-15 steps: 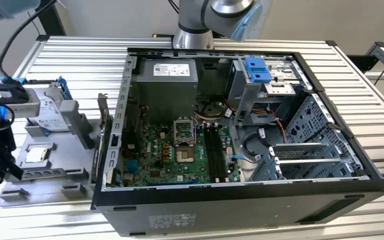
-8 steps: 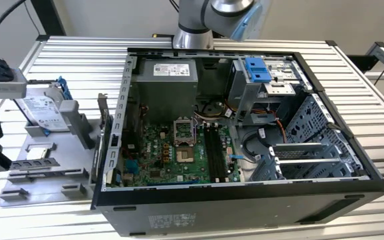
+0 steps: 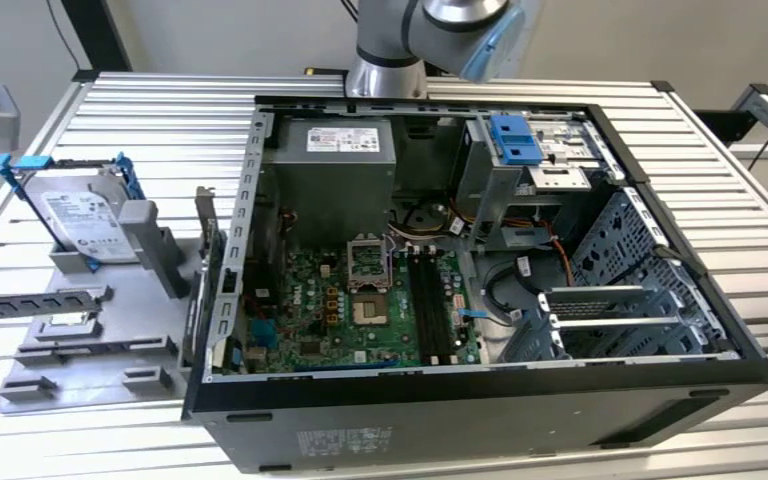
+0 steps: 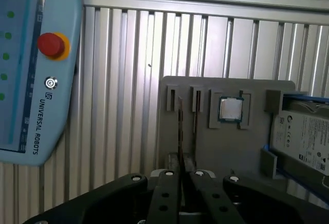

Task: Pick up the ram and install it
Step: 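Pick up the ram and move it above insertion slot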

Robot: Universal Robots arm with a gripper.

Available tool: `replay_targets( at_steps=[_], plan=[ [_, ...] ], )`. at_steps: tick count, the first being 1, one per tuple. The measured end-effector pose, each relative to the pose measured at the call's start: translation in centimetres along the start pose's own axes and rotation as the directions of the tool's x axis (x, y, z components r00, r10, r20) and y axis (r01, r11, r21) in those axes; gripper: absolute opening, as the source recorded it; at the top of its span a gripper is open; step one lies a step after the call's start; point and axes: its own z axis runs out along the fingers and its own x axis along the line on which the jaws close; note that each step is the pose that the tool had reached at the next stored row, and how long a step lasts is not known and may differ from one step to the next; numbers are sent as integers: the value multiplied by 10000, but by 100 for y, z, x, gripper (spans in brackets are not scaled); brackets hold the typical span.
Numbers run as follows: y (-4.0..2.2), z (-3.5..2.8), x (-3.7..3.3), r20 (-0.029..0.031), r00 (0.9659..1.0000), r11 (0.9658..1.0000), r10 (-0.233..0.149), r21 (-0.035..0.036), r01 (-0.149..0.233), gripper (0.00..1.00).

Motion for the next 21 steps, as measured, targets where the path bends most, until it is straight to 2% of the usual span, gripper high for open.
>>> replay_targets(
  at_steps=[15, 16, 21],
  plan=[
    [-5, -674, -19, 2, 10000, 10000, 0, 2, 0, 0],
    [-5, -678, -19, 17, 10000, 10000, -2, 2, 2, 0],
    [-6, -679, -19, 18, 10000, 10000, -1, 2, 1, 0]
  ],
)
